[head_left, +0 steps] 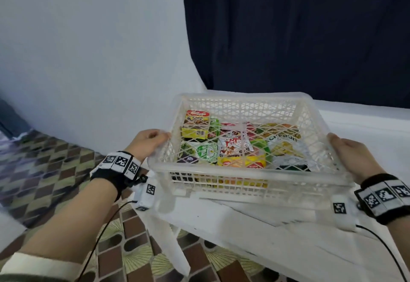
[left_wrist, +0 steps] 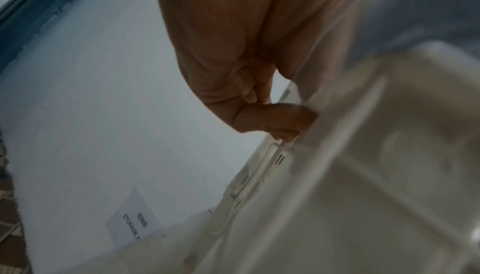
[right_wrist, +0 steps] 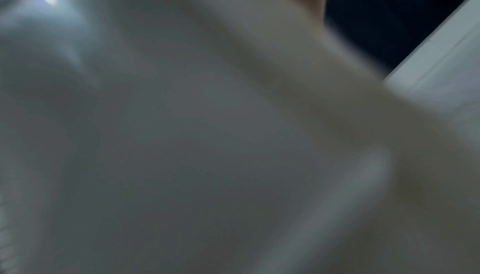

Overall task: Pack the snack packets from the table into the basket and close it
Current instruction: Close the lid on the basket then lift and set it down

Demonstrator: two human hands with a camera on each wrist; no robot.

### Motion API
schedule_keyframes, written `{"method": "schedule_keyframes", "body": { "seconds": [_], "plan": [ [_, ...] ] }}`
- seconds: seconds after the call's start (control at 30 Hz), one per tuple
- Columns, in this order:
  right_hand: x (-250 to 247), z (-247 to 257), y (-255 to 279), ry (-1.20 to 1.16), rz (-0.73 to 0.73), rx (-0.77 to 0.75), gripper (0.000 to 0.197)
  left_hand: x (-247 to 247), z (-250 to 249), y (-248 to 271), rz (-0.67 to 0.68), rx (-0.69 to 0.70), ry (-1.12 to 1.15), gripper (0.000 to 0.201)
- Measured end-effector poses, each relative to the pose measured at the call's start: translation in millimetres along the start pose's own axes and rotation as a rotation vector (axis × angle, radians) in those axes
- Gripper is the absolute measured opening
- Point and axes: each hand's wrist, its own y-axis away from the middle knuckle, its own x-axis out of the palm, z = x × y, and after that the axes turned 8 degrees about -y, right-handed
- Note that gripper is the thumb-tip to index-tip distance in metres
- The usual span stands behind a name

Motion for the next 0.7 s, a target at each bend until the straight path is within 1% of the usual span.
{"method": "schedule_keyframes", "body": {
  "seconds": [0.17, 0.23, 0.33, 0.43, 0.57, 0.63, 0.7],
  "plan": [
    [85.5, 38.9, -19.2, 0.002, -0.022, -0.009, 0.064, -64.0, 33.8, -61.7, 0.020, 0.025, -0.028, 0.015],
    [119.5, 60.4, -23.5, 0.007, -0.024, -0.008, 0.062, -92.0, 47.8, -85.9, 0.014, 0.015, -0.010, 0.016],
    [171.2, 89.4, -28.7, -0.012, -0.020, -0.016, 0.057, -130.8, 68.7, -119.3, -0.004, 0.021, 0.001, 0.010],
    [223.2, 114.6, -31.2, 0.012, -0.012, -0.022, 0.057, -170.6, 91.3, -153.6, -0.007, 0.018, 0.018, 0.007],
    [294.3, 140.4, -33.4, 0.009, -0.028, -0.041, 0.057, -220.2, 128.8, -197.7, 0.009, 0.051, -0.041, 0.006],
    [331.7, 148.5, -33.4, 0.001, -0.046, -0.042, 0.054, -243.8, 149.7, -220.0, 0.019, 0.072, -0.073, 0.012],
    [370.2, 155.6, -27.3, 0.005, -0.070, -0.049, 0.050, -267.8, 172.2, -242.5, 0.033, 0.082, -0.098, 0.025]
  ]
}}
